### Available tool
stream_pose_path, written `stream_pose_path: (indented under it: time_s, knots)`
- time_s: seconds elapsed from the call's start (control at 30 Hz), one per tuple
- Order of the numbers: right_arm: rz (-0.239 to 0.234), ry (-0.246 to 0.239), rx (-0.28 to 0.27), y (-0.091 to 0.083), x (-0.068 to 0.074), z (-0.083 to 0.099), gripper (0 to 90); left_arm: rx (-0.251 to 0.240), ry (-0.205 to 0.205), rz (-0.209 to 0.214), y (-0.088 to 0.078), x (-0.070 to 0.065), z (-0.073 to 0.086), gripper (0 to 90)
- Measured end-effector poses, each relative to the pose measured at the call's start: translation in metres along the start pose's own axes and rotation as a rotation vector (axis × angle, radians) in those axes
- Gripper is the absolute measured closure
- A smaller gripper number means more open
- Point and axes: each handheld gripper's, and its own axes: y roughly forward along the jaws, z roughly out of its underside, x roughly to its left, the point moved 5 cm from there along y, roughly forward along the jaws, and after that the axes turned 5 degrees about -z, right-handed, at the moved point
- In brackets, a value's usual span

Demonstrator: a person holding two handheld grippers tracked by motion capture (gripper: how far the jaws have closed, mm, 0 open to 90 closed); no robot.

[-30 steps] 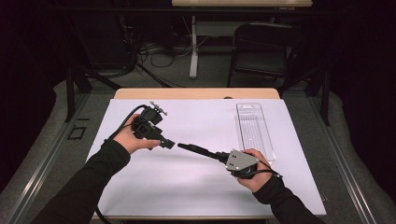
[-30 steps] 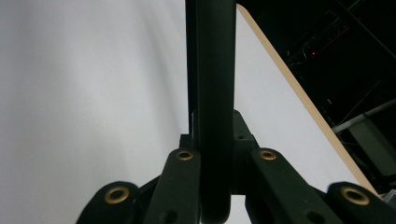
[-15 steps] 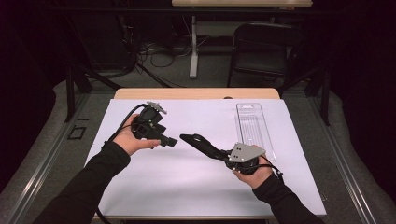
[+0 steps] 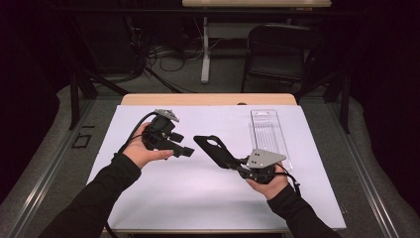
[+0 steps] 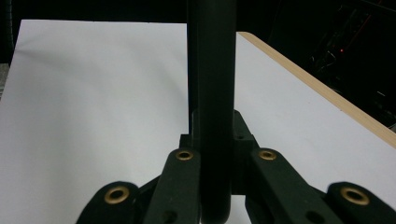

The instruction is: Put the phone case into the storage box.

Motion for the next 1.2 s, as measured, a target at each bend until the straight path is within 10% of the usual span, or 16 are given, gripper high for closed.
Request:
stream_pose_path:
  time_s: [0.3,1.2]
  knots:
    - [-0.006,0.018,-0.013,0.003,0.001,0.000,86.2,-0.009,-0.015,0.054,0.008,-0.006,0.001,28.7]
    - [-0.053,0.047,-0.042,0.010,0.006,0.001,86.3,-0.114,0.108,0.097,0.014,-0.022,-0.008,40.8]
